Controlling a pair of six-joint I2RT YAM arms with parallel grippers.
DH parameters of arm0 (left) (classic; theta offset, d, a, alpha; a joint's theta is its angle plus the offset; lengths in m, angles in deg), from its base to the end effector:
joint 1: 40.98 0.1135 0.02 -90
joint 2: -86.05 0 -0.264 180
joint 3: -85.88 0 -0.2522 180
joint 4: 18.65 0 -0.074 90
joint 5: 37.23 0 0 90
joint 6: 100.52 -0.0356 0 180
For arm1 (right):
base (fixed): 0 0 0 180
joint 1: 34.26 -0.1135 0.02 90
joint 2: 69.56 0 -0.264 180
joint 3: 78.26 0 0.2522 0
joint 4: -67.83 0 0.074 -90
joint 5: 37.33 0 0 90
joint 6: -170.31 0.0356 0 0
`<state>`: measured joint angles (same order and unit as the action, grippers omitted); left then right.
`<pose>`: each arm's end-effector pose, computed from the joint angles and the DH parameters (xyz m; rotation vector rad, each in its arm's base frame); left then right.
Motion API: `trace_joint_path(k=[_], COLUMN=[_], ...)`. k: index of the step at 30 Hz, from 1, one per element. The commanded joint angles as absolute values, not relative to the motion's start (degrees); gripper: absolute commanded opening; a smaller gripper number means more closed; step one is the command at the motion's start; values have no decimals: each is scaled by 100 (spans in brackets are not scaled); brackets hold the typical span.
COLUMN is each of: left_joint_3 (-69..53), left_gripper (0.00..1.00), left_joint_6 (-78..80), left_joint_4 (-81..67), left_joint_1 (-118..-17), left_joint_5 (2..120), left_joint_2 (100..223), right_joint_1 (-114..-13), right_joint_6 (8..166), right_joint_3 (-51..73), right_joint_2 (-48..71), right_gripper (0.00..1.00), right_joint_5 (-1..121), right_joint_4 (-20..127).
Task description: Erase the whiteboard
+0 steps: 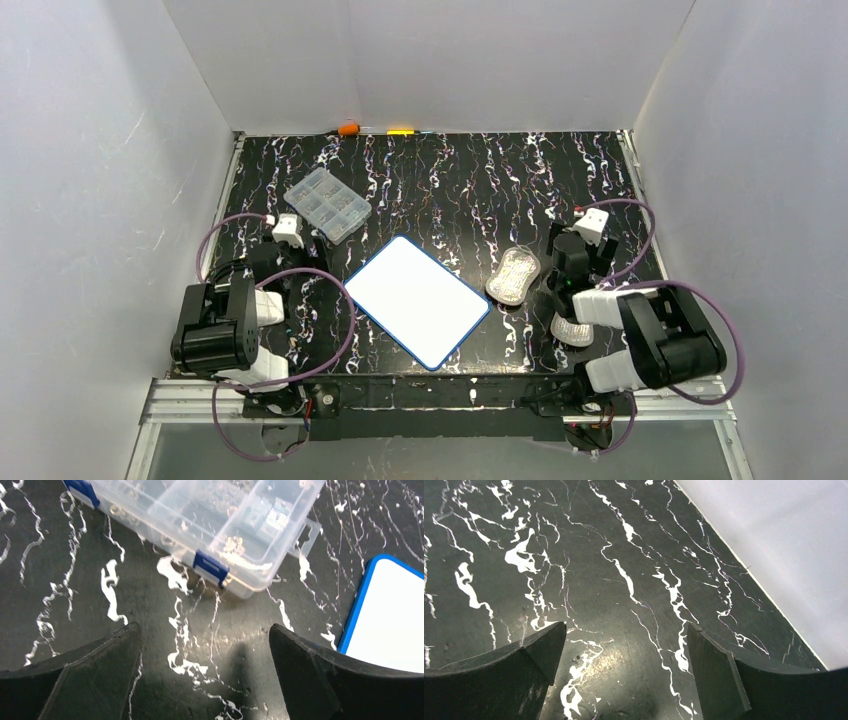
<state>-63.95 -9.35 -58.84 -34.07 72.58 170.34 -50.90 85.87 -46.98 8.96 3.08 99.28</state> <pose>0.2455 0.0176 0.1460 0.1177 1.8020 -0.2420 0.2301 0.0405 0.1606 0.4214 1.7259 -0.5160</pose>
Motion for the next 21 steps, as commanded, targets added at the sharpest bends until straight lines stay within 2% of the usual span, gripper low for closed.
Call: trace_joint_path(k=[1,8,11,13,21], left_joint_3=[-6676,-6384,-6390,-6408,-6410], left_gripper=[98,98,98,98,98], left_joint_6=[-1224,-1158,-1158,-1165,-1158], left_joint_4=[-6866,-6473,-6468,-6473,-6498], left_joint_1=[-3534,-3559,-3562,-3566,-3560], left_joint_5=[7324,7210,7210,7206,7211], left_joint_2=[17057,17173,17153,17137,17147], right_joint_1=[-4821,-4691,-4580,-4230,-4217], right_joint_6=[8101,7726,7879,7992,7996], right_joint_3=[-4794,-5248,-4919,-4808,-4934], right_joint_2=[1410,2288,2348,2288,2245], right_gripper=[99,99,99,99,99], right_joint_5=[914,1701,1865,2496,2489], right_joint_4=[11234,12914,12366,11955,12197])
